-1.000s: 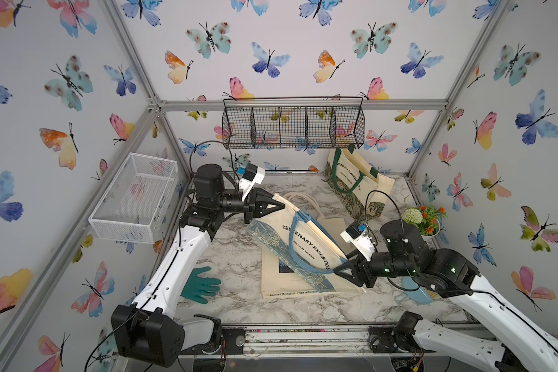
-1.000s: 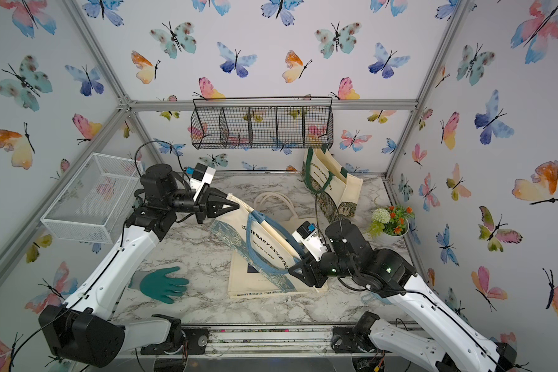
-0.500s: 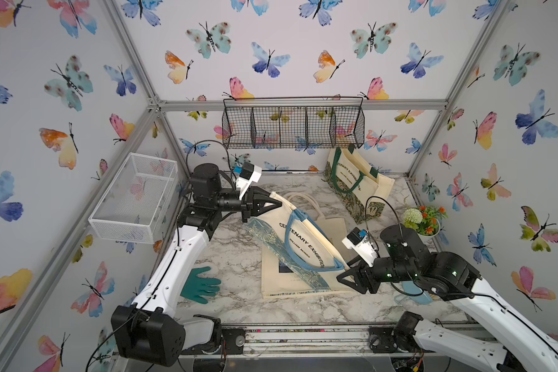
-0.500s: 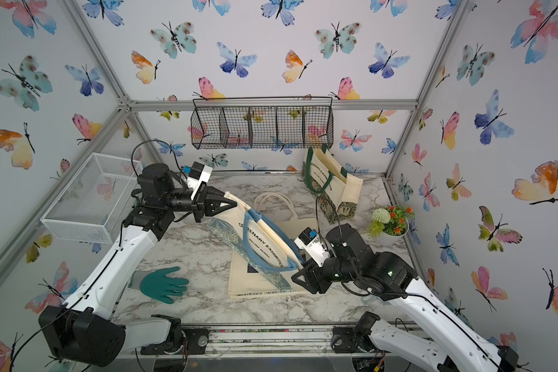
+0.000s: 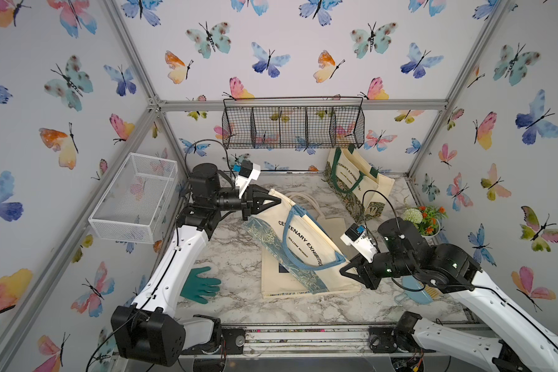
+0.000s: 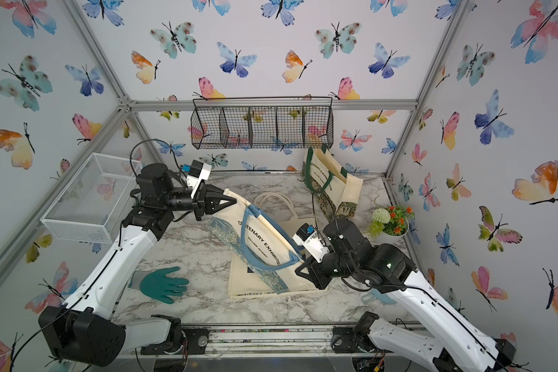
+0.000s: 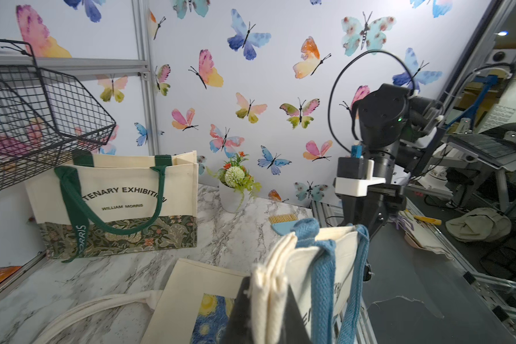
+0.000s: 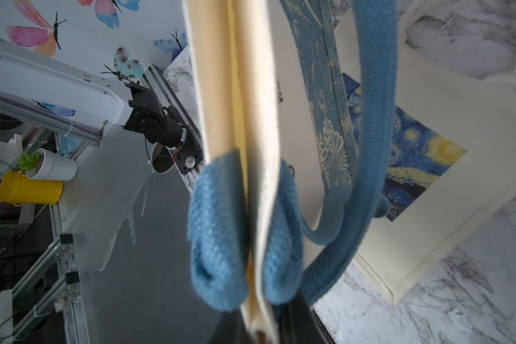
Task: Put away the canvas bag
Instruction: Press the canvas bag.
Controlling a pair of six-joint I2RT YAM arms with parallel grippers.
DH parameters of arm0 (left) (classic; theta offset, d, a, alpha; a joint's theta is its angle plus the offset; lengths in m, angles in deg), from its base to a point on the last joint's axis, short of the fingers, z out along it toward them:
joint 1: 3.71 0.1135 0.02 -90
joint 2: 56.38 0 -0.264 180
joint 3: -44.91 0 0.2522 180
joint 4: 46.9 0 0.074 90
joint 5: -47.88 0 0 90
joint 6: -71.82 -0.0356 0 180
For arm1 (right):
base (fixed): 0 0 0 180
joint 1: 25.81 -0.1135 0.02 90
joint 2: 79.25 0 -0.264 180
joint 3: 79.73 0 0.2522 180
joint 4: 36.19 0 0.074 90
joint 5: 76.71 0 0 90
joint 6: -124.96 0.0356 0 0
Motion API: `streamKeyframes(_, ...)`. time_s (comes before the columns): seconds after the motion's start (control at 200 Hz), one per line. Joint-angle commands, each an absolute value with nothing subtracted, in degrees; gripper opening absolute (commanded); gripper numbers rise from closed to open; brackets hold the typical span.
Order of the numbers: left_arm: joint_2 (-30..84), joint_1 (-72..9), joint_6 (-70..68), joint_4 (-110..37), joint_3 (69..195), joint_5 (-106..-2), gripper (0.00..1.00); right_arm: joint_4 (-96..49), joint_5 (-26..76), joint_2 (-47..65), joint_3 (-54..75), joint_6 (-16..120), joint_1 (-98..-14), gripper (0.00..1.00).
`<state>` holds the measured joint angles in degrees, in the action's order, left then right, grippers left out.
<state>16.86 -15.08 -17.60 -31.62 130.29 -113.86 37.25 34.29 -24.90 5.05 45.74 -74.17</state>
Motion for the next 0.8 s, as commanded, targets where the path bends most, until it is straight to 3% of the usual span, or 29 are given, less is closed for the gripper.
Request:
streamKeyframes(0.0,15.14,-13.81,-11.30,-37.17,129.41,-93.96,0.23,45.61,34.90,-24.48,8.69,46.36,-74.50,0.02)
streamKeyframes(0.045,14.61,-13.81,-7.86,-37.80,128.55,-85.66,0.25,46.17,34.34,-23.98,10.52,48.46,-74.51,0.02)
streamKeyframes(0.095,14.21,-13.66,-2.64,-37.23,128.22,-74.44,0.43,47.24,33.17,-23.04,13.04,51.00,-74.49,0.02)
streamKeyframes(0.125,14.56,-13.00,-0.51,-34.87,129.16,-71.54,0.50,47.82,32.31,-22.41,14.70,52.52,-74.50,0.02)
streamKeyframes(0.255,16.96,-9.98,-0.73,-27.49,133.37,-74.66,0.51,49.80,29.10,-19.57,23.20,55.90,-74.50,0.02)
streamKeyframes(0.405,13.32,-11.43,-0.11,-30.34,129.77,-75.77,0.50,43.14,31.45,-17.99,26.02,55.99,-74.50,0.02)
streamKeyframes(0.536,9.72,-22.03,-7.77,-27.46,129.01,-70.41,0.46,29.33,32.03,-17.33,20.79,64.10,-74.53,0.02)
streamKeyframes(0.626,8.97,-34.92,-18.76,-21.11,130.34,-56.65,0.48,22.76,27.84,-15.04,19.07,72.50,-74.55,0.02)
streamKeyframes(0.701,8.43,-42.97,-24.51,-18.91,129.75,-47.97,0.50,20.30,22.93,-12.38,20.61,80.20,-74.50,0.02)
streamKeyframes(0.796,6.45,-47.07,-26.56,-19.60,127.54,-43.37,0.51,22.13,17.73,-7.44,26.93,88.72,-74.53,0.02)
